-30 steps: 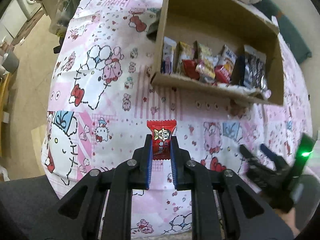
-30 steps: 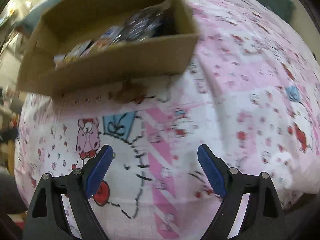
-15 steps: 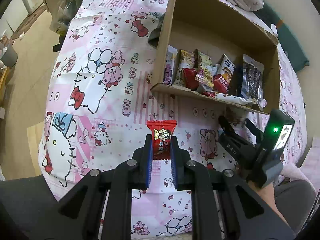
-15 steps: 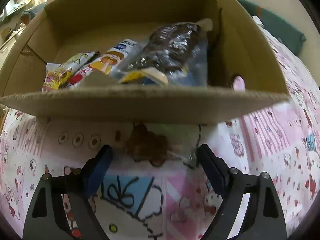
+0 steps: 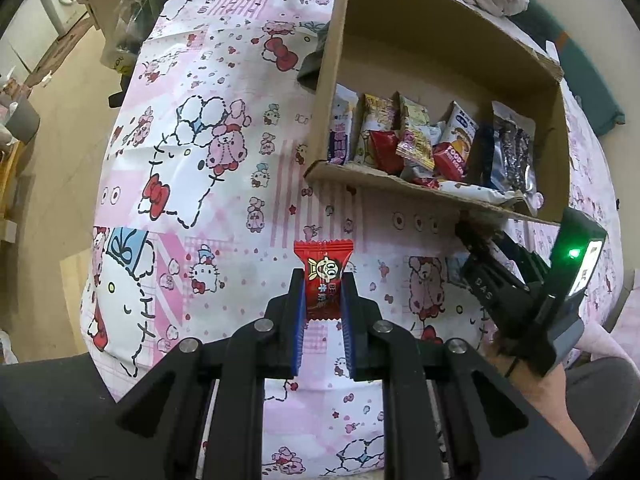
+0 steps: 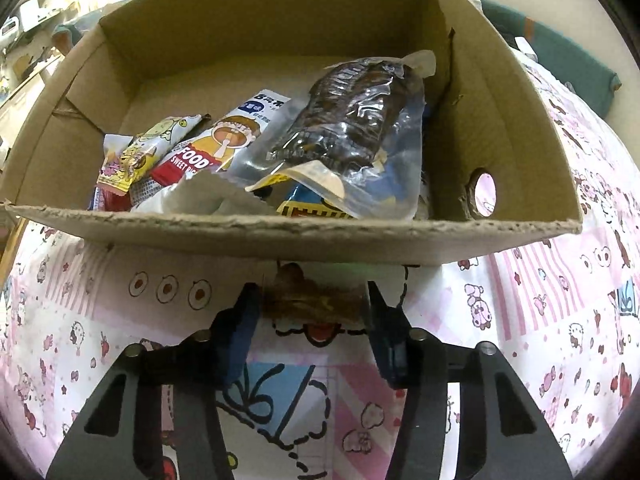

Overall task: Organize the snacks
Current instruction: 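Lift the red packet with the left gripper while the right reaches the clear cookie bag, then grasp the small clear bag of brown cookies with the right gripper and lift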

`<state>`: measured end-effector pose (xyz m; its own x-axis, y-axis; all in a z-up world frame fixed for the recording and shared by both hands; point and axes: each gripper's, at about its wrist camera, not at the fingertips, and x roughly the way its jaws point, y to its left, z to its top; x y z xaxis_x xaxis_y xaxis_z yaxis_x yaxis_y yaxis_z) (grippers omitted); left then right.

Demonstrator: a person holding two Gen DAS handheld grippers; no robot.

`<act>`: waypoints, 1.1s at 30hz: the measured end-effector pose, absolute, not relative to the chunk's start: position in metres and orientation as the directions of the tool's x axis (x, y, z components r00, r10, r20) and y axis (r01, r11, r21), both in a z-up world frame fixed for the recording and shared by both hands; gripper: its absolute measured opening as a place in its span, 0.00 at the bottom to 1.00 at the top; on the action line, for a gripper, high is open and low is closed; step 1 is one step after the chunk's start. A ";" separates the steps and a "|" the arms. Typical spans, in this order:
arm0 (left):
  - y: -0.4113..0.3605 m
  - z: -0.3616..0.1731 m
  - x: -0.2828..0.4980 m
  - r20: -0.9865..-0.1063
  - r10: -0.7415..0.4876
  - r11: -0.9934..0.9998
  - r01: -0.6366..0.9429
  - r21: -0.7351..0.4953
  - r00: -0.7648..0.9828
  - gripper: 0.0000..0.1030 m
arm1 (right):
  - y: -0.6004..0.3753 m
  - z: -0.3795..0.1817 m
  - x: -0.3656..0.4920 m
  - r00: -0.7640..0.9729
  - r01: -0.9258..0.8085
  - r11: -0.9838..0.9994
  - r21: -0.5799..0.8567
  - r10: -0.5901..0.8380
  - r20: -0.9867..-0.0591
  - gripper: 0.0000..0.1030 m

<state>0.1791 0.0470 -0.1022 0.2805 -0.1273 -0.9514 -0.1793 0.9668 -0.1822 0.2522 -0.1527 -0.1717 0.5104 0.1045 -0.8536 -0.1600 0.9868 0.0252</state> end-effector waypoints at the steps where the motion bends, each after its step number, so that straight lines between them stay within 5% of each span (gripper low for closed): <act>1: 0.048 -0.102 0.179 -0.951 -0.124 0.967 -0.182 -0.180 0.282 0.13 | -0.156 -0.168 0.251 0.508 -0.161 0.987 0.028 0.107 -0.855 0.48; 6: 0.049 -0.104 0.178 -0.953 -0.108 0.969 -0.186 -0.165 0.283 0.13 | -0.156 -0.157 0.237 0.505 -0.167 0.985 0.032 0.113 -0.855 0.42; 7: 0.049 -0.105 0.178 -0.953 -0.105 0.969 -0.186 -0.162 0.284 0.13 | -0.155 -0.156 0.233 0.500 -0.170 0.985 0.038 0.119 -0.858 0.20; 8: 0.049 -0.105 0.178 -0.953 -0.102 0.970 -0.184 -0.159 0.284 0.13 | -0.154 -0.157 0.228 0.487 -0.165 0.986 0.031 0.109 -0.866 0.13; 14: 0.049 -0.106 0.177 -0.954 -0.083 0.973 -0.184 -0.140 0.287 0.13 | -0.149 -0.146 0.211 0.466 -0.188 0.982 0.025 0.111 -0.878 0.14; 22: 0.051 -0.105 0.177 -0.953 -0.071 0.972 -0.195 -0.132 0.295 0.13 | -0.141 -0.123 0.168 0.448 -0.207 0.976 0.065 0.154 -0.881 0.04; 30: 0.051 -0.103 0.173 -0.952 -0.088 0.969 -0.194 -0.150 0.295 0.13 | -0.177 -0.095 0.131 0.429 -0.025 0.946 0.324 0.303 -0.851 0.07; 31: 0.052 -0.103 0.172 -0.951 -0.091 0.969 -0.195 -0.153 0.295 0.13 | -0.189 -0.092 0.129 0.448 0.028 0.937 0.347 0.299 -0.843 0.14; 33: 0.051 -0.102 0.173 -0.950 -0.098 0.968 -0.195 -0.161 0.295 0.13 | -0.208 -0.092 0.128 0.464 0.099 0.930 0.354 0.271 -0.843 0.45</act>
<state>0.1730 0.0509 -0.1024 0.2952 -0.0984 -0.9504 -0.1951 0.9675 -0.1608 0.1284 -0.2079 -0.0925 0.4644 0.2709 -0.8432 0.0995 0.9301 0.3536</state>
